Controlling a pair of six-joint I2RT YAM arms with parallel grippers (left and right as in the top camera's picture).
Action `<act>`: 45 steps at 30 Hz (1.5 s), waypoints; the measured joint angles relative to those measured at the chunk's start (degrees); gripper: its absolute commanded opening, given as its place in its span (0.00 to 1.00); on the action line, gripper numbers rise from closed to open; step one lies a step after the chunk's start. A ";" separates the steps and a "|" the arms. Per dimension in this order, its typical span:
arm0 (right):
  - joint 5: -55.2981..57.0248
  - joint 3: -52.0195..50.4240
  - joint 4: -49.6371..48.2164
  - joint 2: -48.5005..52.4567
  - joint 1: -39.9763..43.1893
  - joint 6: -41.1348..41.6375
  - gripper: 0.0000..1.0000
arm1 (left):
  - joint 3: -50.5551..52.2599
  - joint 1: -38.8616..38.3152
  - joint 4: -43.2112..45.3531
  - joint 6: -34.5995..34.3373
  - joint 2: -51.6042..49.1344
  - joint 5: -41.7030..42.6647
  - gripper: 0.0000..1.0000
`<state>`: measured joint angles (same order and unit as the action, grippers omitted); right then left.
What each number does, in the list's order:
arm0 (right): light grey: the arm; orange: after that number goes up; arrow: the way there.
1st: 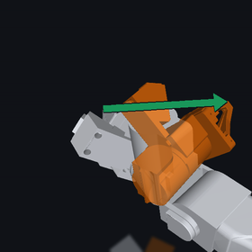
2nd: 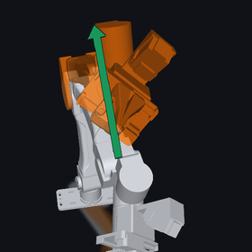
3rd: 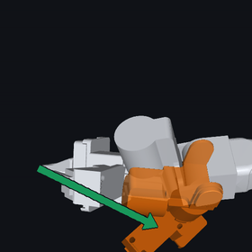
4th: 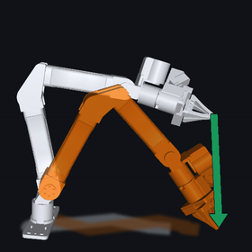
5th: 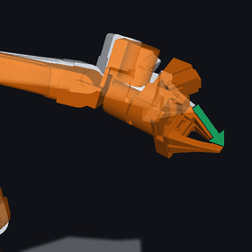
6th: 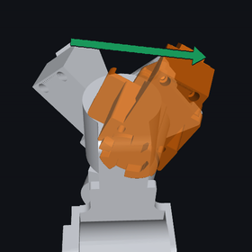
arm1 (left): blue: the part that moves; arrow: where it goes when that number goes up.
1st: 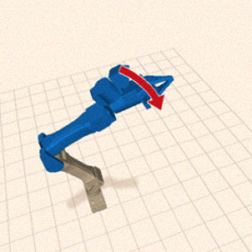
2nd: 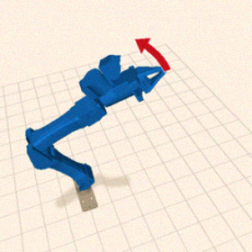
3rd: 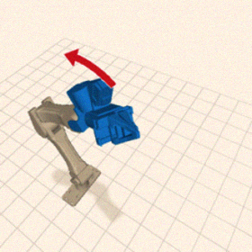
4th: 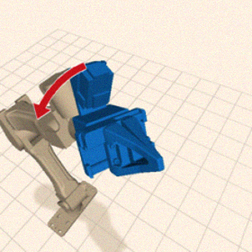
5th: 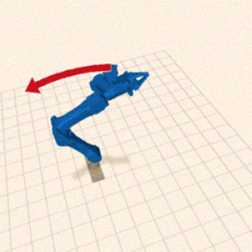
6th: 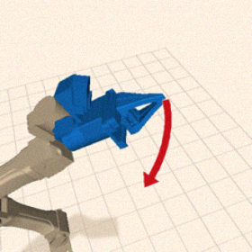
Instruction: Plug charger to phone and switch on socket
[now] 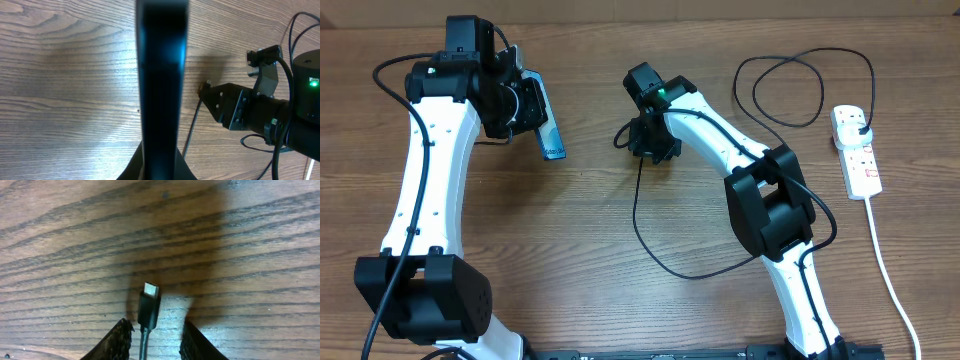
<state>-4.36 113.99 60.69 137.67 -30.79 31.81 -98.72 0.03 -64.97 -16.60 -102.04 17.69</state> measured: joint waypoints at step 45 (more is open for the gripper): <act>5.42 -1.09 -1.25 -0.33 -2.99 1.11 0.15 | 0.00 0.00 0.02 0.00 0.00 0.02 0.04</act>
<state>1.06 112.90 59.44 137.34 -33.78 32.93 -98.72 0.03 -64.95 -16.60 -102.04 17.72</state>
